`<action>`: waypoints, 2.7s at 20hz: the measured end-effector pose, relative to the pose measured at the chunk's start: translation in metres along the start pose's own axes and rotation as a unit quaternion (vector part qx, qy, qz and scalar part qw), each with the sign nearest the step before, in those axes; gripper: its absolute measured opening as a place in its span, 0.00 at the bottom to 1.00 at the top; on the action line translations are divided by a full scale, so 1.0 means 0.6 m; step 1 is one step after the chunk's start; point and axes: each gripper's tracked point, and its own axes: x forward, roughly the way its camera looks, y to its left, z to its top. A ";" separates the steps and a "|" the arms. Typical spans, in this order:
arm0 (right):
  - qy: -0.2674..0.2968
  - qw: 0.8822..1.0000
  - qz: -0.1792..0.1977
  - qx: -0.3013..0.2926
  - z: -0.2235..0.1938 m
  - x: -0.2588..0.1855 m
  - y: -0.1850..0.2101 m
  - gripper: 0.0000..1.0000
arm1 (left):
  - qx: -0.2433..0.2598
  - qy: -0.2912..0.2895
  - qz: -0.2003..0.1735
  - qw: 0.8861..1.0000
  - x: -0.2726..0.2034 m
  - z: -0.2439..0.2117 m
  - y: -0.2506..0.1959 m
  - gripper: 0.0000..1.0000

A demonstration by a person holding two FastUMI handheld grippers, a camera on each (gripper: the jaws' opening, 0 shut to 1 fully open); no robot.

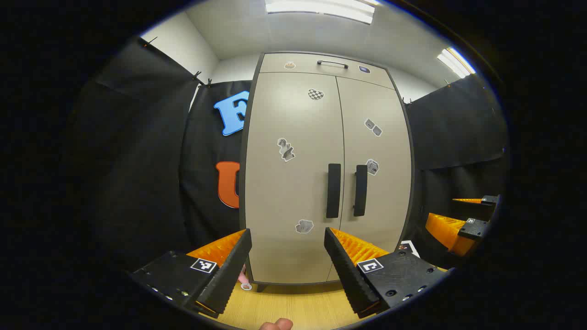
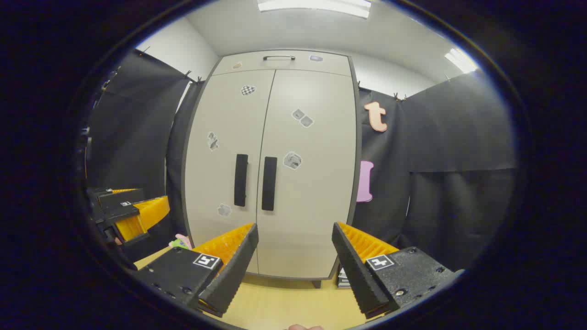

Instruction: Open the right door of the double-door shoe cabinet with the right hand, and open the left door with the left hand.

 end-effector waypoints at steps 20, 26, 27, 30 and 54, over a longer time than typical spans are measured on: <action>-0.013 1.000 -0.009 0.018 0.009 0.014 0.003 1.00 | -0.006 -0.003 -0.013 1.000 0.011 0.001 -0.003 0.95; -0.014 1.000 -0.009 0.020 0.009 0.016 0.005 1.00 | -0.003 -0.003 -0.014 1.000 0.014 0.002 -0.003 0.95; -0.014 1.000 -0.010 0.020 0.008 0.017 0.004 1.00 | -0.002 -0.003 -0.014 1.000 0.015 0.002 -0.003 0.95; -0.011 1.000 -0.010 0.023 0.006 0.017 0.005 1.00 | 0.000 -0.003 -0.015 1.000 0.016 0.003 -0.002 0.95; -0.011 1.000 -0.004 0.023 0.011 0.058 0.016 1.00 | 0.000 0.000 -0.013 1.000 0.007 -0.001 0.007 0.95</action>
